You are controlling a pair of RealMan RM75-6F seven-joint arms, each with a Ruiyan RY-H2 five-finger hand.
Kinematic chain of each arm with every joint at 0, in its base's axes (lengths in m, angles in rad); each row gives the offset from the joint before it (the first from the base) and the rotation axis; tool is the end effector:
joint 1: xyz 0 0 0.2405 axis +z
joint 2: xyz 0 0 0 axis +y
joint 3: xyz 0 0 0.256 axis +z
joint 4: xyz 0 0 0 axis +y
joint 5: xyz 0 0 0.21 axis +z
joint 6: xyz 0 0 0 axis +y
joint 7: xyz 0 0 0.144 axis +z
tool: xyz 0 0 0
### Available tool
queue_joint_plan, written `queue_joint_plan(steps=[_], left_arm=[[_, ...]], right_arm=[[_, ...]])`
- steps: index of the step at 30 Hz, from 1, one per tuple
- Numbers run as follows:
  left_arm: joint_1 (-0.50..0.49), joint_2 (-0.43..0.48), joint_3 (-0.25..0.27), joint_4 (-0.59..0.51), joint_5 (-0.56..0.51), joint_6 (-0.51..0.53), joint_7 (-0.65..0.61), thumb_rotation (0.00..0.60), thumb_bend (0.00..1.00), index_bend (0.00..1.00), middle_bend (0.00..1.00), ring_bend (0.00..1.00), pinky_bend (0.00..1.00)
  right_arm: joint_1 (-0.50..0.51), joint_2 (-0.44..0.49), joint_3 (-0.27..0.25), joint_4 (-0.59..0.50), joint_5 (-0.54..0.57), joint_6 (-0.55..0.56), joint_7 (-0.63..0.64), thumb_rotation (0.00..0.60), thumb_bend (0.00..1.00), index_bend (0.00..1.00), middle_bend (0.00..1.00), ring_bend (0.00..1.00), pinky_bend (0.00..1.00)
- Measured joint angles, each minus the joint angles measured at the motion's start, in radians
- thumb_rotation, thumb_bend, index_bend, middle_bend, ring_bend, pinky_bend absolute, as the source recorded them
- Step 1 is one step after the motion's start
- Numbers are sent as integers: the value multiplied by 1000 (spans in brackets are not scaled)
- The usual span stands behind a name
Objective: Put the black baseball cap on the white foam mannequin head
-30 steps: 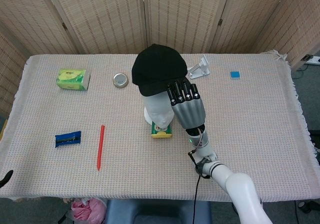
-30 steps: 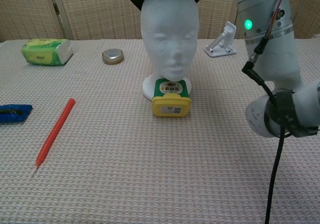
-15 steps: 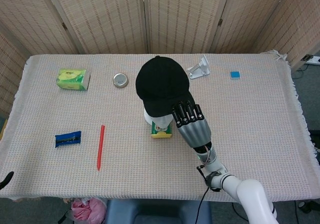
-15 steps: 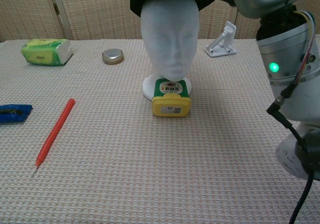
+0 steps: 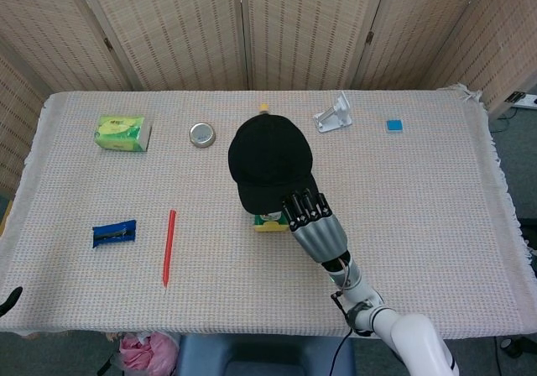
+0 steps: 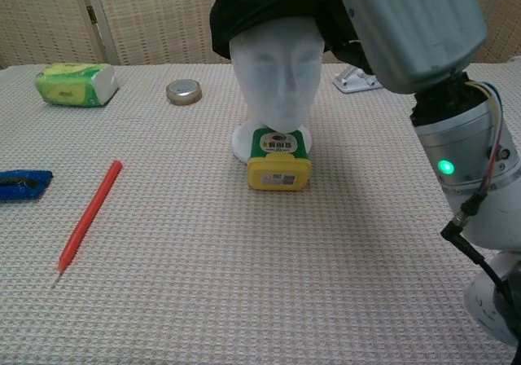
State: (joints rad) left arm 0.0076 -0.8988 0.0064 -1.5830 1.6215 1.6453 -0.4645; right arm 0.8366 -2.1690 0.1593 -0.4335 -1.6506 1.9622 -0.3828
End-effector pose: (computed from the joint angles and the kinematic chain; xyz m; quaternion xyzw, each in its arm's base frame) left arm -0.3184 0.1397 0.2372 -0.5559 -0.4237 -0.4744 0.5351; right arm -0.0912 -0.3143 -0.0240 0.5303 0.1189 0.6090 0.5777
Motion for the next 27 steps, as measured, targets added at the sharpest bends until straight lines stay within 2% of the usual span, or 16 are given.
queue_joint_plan(steps=[3, 7, 9, 13, 16, 19, 22, 27], left_arm=[[0, 0, 0, 0, 1, 0, -1, 600, 311, 0, 0, 0, 155], [-1, -1, -2, 1, -2, 1, -4, 600, 310, 0, 0, 0, 155], [-2, -1, -2, 2, -3, -1, -4, 600, 310, 0, 0, 0, 155], [-2, -2, -3, 3, -4, -2, -3, 600, 310, 0, 0, 0, 155], [-3, -3, -3, 5, -5, -5, -1, 600, 310, 0, 0, 0, 155], [-5, -4, -3, 5, -6, -8, 6, 600, 310, 0, 0, 0, 155], [-8, -8, -4, 4, -6, -12, 25, 600, 310, 0, 0, 0, 155], [-14, -18, -5, -8, -9, -27, 82, 600, 310, 0, 0, 0, 155]], right_arm=[[-19, -1, -9, -10, 1, -20, -8, 600, 310, 543, 429, 423, 662], [-47, 10, -20, -60, 8, -60, -32, 600, 227, 160, 191, 241, 425], [-63, 25, -27, -104, 10, -80, -51, 600, 193, 67, 132, 188, 362], [-96, 67, -48, -212, 6, -103, -89, 600, 140, 4, 70, 127, 292], [-133, 114, -70, -318, 1, -114, -126, 600, 112, 0, 14, 68, 236], [-177, 176, -93, -452, -2, -119, -157, 600, 110, 0, 2, 35, 193], [-224, 257, -116, -615, 1, -122, -174, 600, 110, 0, 0, 7, 132], [-309, 449, -169, -953, 41, -155, -182, 600, 110, 0, 0, 0, 6]])
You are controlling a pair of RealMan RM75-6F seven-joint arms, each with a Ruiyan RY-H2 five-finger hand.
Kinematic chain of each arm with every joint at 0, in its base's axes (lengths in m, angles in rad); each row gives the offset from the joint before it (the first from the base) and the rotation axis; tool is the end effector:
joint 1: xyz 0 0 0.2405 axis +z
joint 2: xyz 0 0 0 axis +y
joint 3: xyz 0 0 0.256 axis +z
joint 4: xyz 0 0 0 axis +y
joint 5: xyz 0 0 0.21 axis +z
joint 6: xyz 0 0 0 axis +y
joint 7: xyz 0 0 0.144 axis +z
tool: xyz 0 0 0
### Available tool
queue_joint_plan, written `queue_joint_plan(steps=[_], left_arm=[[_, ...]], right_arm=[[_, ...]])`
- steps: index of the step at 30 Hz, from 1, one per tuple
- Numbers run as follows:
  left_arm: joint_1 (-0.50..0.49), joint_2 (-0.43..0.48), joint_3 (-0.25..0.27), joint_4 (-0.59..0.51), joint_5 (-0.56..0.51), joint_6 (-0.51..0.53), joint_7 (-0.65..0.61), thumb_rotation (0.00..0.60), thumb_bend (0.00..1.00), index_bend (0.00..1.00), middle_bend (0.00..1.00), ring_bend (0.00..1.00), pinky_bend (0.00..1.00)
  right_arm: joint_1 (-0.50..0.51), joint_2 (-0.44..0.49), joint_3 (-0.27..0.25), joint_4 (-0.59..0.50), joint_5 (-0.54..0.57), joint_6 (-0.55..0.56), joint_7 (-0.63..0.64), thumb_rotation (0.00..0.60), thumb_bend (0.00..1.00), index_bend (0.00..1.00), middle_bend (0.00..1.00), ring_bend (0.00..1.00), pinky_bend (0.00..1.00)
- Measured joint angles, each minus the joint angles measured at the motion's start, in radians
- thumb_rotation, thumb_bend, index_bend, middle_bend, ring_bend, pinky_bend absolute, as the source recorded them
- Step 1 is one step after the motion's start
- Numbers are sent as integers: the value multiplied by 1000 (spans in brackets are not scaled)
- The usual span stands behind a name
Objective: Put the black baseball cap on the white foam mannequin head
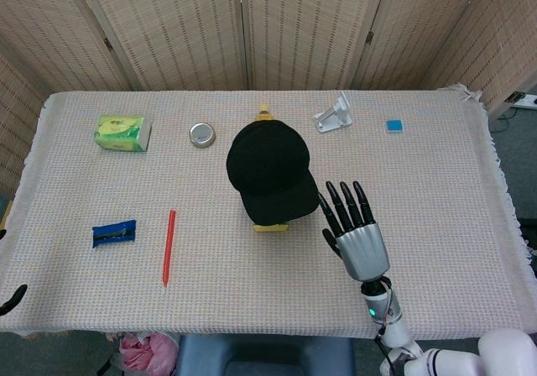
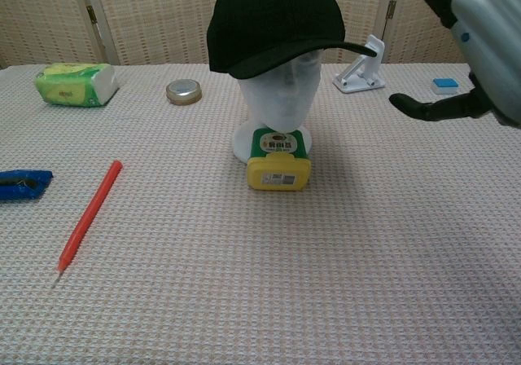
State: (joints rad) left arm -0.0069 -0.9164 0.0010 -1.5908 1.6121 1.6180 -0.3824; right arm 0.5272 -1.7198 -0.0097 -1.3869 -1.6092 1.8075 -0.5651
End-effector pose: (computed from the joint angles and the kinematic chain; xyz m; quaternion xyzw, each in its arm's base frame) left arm -0.3179 0.1457 0.2290 -0.5694 -0.4116 -0.4549 0.5472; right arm -0.1498 -0.2471 0.0249 0.6109 -0.1222 0.5461 0.5600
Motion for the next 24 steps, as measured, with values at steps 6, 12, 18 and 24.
queue_joint_plan(steps=[6, 12, 18, 24], left_arm=[[-10, -24, -8, -27, -14, -18, 122, 600, 310, 0, 0, 0, 155], [-17, -58, -13, -53, -11, -22, 248, 600, 310, 0, 0, 0, 155], [-26, -95, -24, -60, -25, -33, 341, 600, 310, 0, 0, 0, 155], [-26, -115, -29, -65, -28, -27, 390, 600, 310, 0, 0, 0, 155]], right_arm=[[-100, 336, -80, -353, 87, -78, 64, 600, 112, 0, 0, 0, 0], [-192, 524, -128, -404, 149, -135, 286, 600, 131, 0, 0, 0, 0], [-286, 552, -133, -286, 175, -152, 496, 600, 131, 0, 0, 0, 0], [-344, 532, -114, -199, 167, -149, 564, 600, 134, 0, 0, 0, 0]])
